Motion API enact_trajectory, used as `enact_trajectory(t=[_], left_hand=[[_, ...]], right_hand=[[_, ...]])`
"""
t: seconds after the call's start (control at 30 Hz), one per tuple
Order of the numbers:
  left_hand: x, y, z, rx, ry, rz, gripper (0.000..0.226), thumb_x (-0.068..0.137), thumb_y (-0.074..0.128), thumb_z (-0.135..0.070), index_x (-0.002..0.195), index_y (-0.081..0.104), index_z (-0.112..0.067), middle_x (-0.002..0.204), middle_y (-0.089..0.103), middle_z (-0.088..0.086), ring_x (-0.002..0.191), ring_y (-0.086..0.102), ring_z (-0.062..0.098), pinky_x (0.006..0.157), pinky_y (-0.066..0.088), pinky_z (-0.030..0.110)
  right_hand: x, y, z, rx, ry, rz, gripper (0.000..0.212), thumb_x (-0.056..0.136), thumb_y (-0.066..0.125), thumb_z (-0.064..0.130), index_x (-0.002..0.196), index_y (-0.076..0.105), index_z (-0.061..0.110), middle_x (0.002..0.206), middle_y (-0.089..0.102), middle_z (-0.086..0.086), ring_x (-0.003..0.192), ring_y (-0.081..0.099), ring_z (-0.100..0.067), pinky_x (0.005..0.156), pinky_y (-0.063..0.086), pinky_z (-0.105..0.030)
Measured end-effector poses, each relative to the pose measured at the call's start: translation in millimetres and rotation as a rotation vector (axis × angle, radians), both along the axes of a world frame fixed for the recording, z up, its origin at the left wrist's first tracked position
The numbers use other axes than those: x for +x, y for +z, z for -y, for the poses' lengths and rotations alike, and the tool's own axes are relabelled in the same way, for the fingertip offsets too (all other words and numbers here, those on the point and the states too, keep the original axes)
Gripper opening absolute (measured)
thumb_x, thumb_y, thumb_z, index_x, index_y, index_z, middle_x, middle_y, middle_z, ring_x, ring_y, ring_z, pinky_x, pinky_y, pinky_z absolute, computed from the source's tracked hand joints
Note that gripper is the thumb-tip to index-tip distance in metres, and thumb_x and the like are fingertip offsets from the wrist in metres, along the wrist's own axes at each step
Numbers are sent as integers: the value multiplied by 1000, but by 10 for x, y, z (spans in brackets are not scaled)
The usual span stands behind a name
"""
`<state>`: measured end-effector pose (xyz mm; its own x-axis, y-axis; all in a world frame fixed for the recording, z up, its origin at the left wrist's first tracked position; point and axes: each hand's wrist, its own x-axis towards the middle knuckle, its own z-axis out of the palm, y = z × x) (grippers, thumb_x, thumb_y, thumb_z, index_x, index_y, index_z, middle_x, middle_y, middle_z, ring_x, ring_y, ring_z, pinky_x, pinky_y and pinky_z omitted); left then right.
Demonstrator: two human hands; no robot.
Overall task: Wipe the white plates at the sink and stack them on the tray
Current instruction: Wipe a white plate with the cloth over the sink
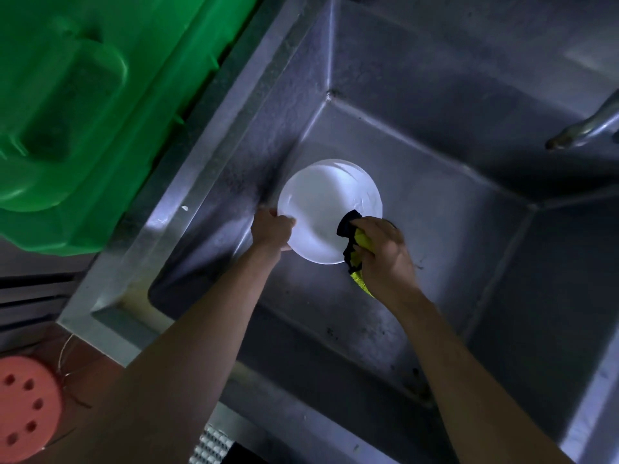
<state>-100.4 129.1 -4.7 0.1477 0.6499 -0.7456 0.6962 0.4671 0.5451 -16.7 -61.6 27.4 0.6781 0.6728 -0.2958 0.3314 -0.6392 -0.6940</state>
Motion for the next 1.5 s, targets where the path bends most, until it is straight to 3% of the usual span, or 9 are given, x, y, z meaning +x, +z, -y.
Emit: enact_trajectory(t=[0.2,0.4,0.47,0.63,0.83,0.97,1.13,1.3,1.5], left_hand=[[-61,303,74,-138,34,134,20,93,59,5,109,59,-7,118,62,16,105,62,35,58,56,38],[-121,559,222,-301,30,239,52,91,50,12,138,54,-9,131,62,15,114,62,38,66,59,43],[-163,615,265,-301,7,239,49,90,51,11,133,59,-10,130,64,17,115,62,40,70,61,46],[-288,805,379,-308,-18,245,40,87,51,11,112,67,-16,114,69,13,108,64,39,56,61,38],[-448,1133,640,-379,-51,331,44,86,51,10,117,67,-17,110,73,12,100,69,32,65,63,40],[-488,1375,809,-426,-120,426,47,85,56,9,123,68,-15,112,75,16,104,72,36,81,62,49],[-463,1615,915,-416,-186,515,41,77,61,4,107,75,-20,106,76,16,97,74,35,74,61,44],[-440,1785,953,-442,-188,575,45,69,64,4,107,76,-15,106,75,18,95,74,35,71,60,45],[-380,1941,1066,-494,-260,637,43,71,64,4,107,77,-16,111,74,16,101,73,33,78,59,45]], right_hand=[[-112,204,11,-14,-31,-16,41,95,61,8,134,61,18,136,58,-3,126,52,-23,105,39,-33],[-205,598,44,75,-36,0,47,75,45,15,117,67,19,109,63,-1,101,57,-31,86,51,-44],[-221,699,59,92,-40,-32,50,73,43,14,117,67,19,107,61,2,99,58,-33,84,51,-47],[-247,963,120,135,-59,-27,51,72,46,5,115,65,25,100,54,17,98,59,-26,82,53,-43],[-254,1243,169,188,-76,59,45,72,54,3,111,66,22,99,63,5,90,57,-21,81,49,-35],[-264,1309,183,110,-64,79,42,83,66,7,123,65,21,124,66,0,113,56,-25,92,45,-33],[-268,1486,322,41,-12,109,51,84,72,24,134,61,23,144,55,-2,131,51,-27,103,46,-45],[-216,1668,687,-31,156,276,59,93,54,37,150,45,27,160,37,1,148,33,-23,117,25,-55],[-206,1762,969,-58,266,448,59,103,33,48,158,28,27,167,21,3,154,15,-23,124,11,-48]])
